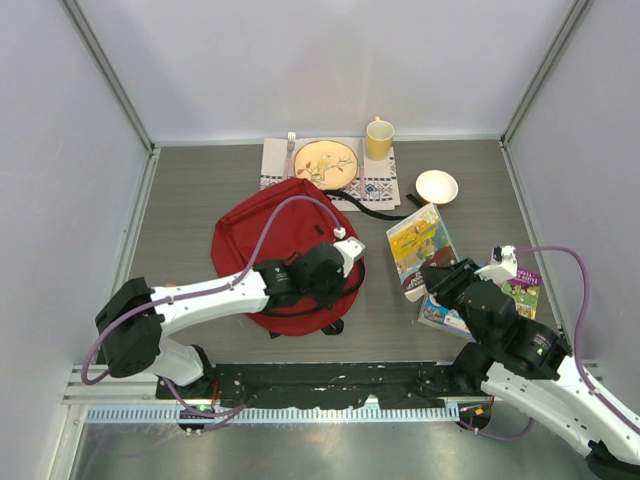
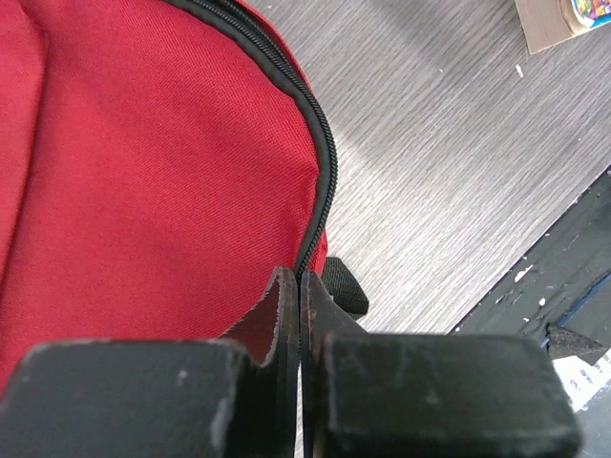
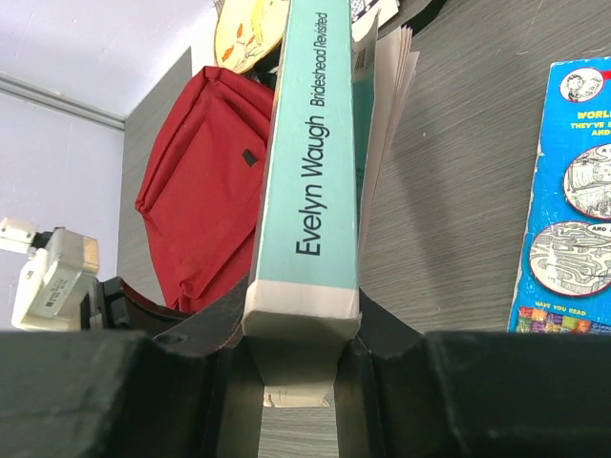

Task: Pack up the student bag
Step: Place the book in the student bag.

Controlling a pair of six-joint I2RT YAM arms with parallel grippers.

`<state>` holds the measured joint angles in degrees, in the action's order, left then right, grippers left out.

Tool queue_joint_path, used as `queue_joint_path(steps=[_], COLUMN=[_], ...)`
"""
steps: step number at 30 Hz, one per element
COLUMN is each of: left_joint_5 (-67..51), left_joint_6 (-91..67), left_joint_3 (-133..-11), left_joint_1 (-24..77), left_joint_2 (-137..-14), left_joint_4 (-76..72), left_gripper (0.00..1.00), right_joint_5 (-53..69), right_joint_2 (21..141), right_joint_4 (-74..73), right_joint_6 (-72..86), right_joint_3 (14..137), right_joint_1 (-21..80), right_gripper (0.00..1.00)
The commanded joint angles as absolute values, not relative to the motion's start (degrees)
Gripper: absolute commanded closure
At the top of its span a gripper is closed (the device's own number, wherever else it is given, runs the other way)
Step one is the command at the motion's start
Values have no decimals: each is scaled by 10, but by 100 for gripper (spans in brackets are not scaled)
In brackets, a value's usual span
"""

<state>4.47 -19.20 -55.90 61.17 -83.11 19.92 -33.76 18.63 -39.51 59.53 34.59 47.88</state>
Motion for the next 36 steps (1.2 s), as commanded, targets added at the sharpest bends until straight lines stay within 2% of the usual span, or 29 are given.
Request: queue_joint_path(steps=[1,4,13,21,25,32,36], left_joint_5=[50,61,226,294,310,327,311], left_joint_6=[-193,-197,-234,-261,-264,-256,-255], left_joint_3=[-559,-562,-621,-684,-707,-734,-727], left_joint_1=[613,613,598,590,590,590,590], left_joint_2=[-797,-787,-727,-690,-679,-678,-668], left_joint_4=[176,180,253,262,252,259,247], left_gripper=[100,100,100,100,100,100,100], right_joint_5=[-358,-354,-299,-137,-50,23,48], right_joint_2=[180,180,178,195,213,279,336], right_joint_4=[-333,-333,-338,-270,-201,-77,50], right_joint_6=[613,612,626,665,700,744,752], right_joint_3=[353,353,359,346,324,265,244], right_joint_1=[479,480,480,479,480,480,479], right_gripper=[99,99,99,99,99,99,99])
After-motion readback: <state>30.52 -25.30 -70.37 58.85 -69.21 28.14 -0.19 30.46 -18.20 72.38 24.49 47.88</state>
